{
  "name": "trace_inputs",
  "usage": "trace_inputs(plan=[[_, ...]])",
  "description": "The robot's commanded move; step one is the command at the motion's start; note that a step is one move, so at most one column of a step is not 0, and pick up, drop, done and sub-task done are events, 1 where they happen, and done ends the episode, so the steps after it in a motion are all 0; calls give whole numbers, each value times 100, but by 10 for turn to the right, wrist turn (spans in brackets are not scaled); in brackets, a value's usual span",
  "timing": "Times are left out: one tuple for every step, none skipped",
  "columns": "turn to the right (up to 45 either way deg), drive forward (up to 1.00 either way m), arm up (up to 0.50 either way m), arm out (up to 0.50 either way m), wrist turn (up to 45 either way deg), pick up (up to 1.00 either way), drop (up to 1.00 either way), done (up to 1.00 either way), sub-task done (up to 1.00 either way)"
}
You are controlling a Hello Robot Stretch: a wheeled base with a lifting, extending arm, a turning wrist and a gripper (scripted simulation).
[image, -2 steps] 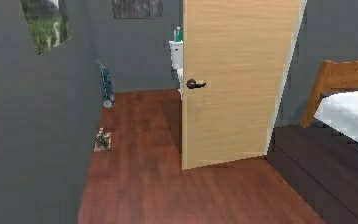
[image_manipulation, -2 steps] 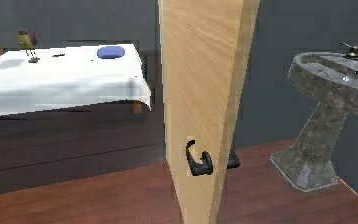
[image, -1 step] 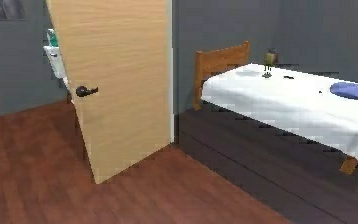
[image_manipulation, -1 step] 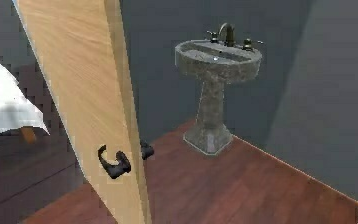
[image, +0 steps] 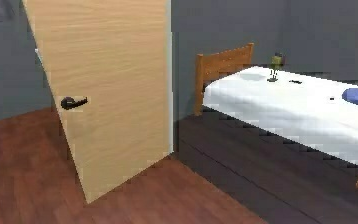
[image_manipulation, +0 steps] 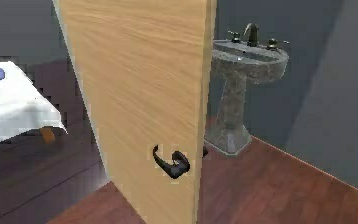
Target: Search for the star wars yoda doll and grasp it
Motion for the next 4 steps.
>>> trace_inputs(plan=[[450,0,0,0,0,0,0,0,0],[0,60,0,0,0,0,0,0,0],[60,0,0,0,0,0,0,0,0],[0,75,0,0,0,0,0,0,0]])
